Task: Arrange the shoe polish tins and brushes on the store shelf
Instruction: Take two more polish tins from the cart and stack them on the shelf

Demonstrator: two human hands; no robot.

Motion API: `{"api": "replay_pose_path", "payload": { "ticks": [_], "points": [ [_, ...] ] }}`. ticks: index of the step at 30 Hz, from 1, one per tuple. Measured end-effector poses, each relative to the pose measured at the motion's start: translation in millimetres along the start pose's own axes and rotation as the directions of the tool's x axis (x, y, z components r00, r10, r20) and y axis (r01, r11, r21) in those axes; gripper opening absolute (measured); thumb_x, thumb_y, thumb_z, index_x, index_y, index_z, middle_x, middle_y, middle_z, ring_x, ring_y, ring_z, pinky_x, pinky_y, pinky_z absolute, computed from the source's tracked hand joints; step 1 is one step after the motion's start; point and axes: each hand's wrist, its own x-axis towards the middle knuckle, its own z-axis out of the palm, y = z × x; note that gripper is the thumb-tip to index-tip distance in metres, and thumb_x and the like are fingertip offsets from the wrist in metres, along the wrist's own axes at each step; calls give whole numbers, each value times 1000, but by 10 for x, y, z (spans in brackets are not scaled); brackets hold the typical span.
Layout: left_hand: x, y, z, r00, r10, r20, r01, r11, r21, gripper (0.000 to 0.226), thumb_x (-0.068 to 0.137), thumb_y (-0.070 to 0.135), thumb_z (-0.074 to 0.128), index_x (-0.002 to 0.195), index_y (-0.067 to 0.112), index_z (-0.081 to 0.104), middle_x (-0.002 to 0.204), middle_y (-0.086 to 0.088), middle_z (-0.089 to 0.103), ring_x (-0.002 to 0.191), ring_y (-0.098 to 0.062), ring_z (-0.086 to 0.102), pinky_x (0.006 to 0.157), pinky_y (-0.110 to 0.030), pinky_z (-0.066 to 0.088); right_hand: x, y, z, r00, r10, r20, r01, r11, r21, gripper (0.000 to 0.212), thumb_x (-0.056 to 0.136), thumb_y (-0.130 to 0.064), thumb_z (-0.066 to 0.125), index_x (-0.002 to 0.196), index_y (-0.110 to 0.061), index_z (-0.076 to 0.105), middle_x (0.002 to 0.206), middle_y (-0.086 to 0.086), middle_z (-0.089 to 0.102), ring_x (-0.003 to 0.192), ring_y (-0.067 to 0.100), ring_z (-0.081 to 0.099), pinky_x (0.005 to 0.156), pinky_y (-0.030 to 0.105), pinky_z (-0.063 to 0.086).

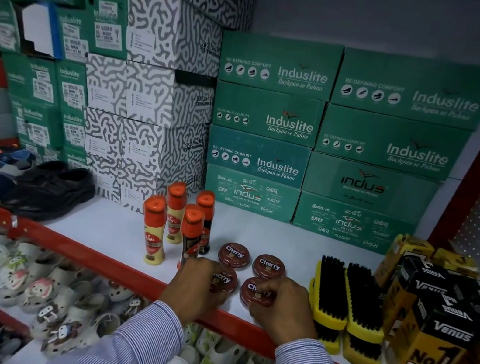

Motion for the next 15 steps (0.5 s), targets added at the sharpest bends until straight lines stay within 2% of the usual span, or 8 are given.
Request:
{"api": "replay_pose_path", "payload": {
  "ticks": [7,10,11,13,15],
  "points": [
    [-1,-5,0,1000,-8,23,7,999,38,30,74,31,72,104,28,75,103,3,78,94,-15,71,81,-32,58,-19,-21,-79,998,-63,-13,63,998,-26,31,68,-21,80,99,-18,76,109,5,73,102,20,66,90,29,52],
    [-17,121,-48,998,68,-15,-67,997,35,22,78,27,72,101,27,70,103,3,73,95,-15,68,79,-25,52,-72,16,-218,986,-137,-90,135,990,-37,32,73,-22,79,104,-17,72,114,4,70,108,19,62,96,26,46],
    [-24,208,-62,993,108,-43,-107,994,24,25,80,25,72,105,26,69,107,3,72,98,-15,67,82,-25,52,-92,48,-286,979,-165,-120,158,985,-65,33,76,-23,76,109,-18,71,119,2,67,113,17,59,99,24,42],
    [-32,456,-66,980,181,-82,-180,984,18,39,84,27,67,122,24,63,128,-1,66,119,-18,60,97,-33,52,-152,134,-478,959,-215,-185,195,973,-120,35,82,-24,71,116,-20,68,130,0,61,122,16,52,103,20,33],
    [-39,713,-37,976,209,-64,-212,977,-37,53,87,27,65,138,23,53,149,-3,51,140,-21,44,113,-37,42,-217,221,-684,941,-244,-235,208,964,-166,38,86,-22,66,123,-19,64,135,0,57,127,17,47,107,21,29]
  ]
}}
